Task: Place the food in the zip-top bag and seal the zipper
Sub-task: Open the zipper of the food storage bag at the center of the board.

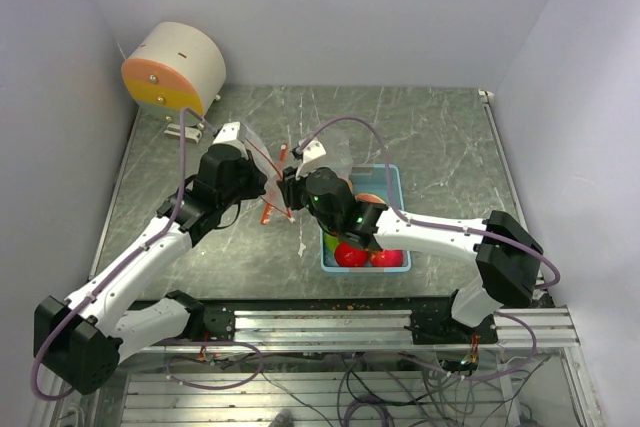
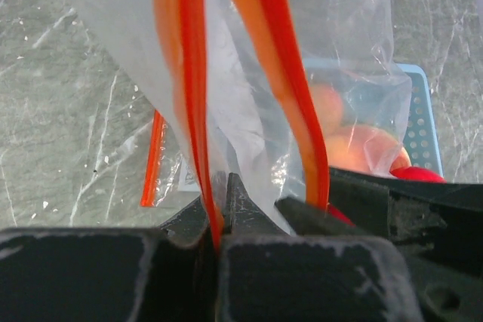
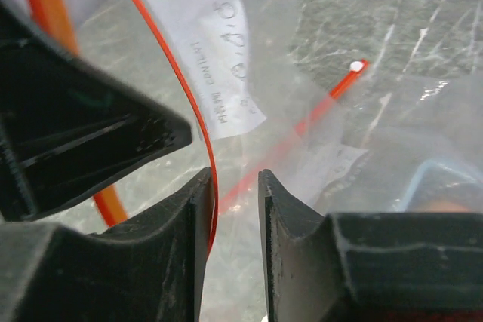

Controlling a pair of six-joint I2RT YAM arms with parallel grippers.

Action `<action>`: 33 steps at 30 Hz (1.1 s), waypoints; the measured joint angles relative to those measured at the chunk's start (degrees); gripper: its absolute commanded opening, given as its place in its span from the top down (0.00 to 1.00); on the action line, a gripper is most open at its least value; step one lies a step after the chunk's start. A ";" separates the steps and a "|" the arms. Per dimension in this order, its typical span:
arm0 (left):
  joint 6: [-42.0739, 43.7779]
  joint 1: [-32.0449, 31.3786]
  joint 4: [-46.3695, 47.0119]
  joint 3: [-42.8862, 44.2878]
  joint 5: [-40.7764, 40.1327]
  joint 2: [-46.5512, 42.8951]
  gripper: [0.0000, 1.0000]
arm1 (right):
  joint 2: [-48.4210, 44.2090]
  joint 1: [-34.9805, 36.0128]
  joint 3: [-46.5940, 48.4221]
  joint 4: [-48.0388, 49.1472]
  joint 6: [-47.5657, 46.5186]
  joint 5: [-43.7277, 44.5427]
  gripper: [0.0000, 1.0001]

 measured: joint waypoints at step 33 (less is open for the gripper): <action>7.48 0.00 -24.83 13.90 3.30 -8.83 0.93 | -0.74 -1.33 0.31 2.01 2.71 15.47 0.81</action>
